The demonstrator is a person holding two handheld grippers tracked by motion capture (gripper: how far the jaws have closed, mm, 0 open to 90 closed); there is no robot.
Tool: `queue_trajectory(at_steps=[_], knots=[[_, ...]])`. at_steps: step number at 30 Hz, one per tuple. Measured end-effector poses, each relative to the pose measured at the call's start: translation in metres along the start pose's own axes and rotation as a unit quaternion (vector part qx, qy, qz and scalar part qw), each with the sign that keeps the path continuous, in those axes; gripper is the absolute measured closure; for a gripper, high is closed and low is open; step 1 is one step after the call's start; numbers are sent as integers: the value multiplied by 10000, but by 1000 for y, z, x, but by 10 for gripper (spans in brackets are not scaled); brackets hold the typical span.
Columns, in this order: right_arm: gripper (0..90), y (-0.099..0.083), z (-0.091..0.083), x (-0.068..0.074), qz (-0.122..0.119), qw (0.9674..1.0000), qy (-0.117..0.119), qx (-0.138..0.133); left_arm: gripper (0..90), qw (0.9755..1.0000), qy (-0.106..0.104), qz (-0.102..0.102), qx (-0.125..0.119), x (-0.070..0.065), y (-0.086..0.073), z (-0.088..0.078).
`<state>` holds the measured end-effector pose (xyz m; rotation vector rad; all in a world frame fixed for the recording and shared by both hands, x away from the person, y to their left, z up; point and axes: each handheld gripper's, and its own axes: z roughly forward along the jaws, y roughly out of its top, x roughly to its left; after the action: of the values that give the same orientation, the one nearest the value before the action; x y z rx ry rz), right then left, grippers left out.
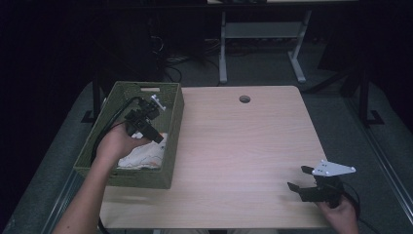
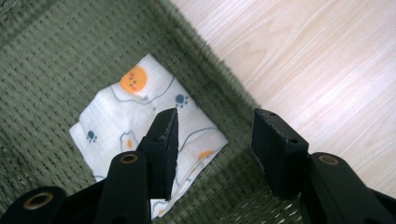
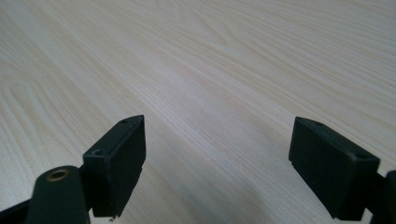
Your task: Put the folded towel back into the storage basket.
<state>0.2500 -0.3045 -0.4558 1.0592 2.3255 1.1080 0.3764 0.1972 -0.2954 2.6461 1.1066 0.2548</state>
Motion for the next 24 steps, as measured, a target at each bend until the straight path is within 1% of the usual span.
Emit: queue_trajectory(at_steps=[7, 10, 11, 14, 15, 16, 18, 24], knots=[[185, 0, 0, 0, 0, 10000, 14, 3, 516, 9998, -33, 190, -81, -19, 11, -1], [185, 0, 0, 0, 1, 10000, 9, 0, 515, 9996, -40, 285, -43, -24, 16, 0], [185, 0, -1, 0, 3, 10000, 9, -8, 516, 9996, -52, 269, -71, -26, 17, 1], [185, 0, -2, 0, 25, 10000, 6, -16, 514, 9993, -57, 378, -23, -31, 20, 2], [185, -1, -2, 0, 25, 10000, 6, -15, 514, 9994, -58, 340, -76, -33, 21, 3], [185, -1, -2, 0, 29, 10000, 12, -14, 514, 9993, -30, 365, -40, -35, 23, 3], [185, -1, -1, -1, 15, 10000, 10, -5, 515, 9991, -43, 415, -7, -38, 25, 5], [185, -1, -3, -1, 32, 10000, 4, -34, 515, 9989, -50, 466, 25, -47, 30, 10]])
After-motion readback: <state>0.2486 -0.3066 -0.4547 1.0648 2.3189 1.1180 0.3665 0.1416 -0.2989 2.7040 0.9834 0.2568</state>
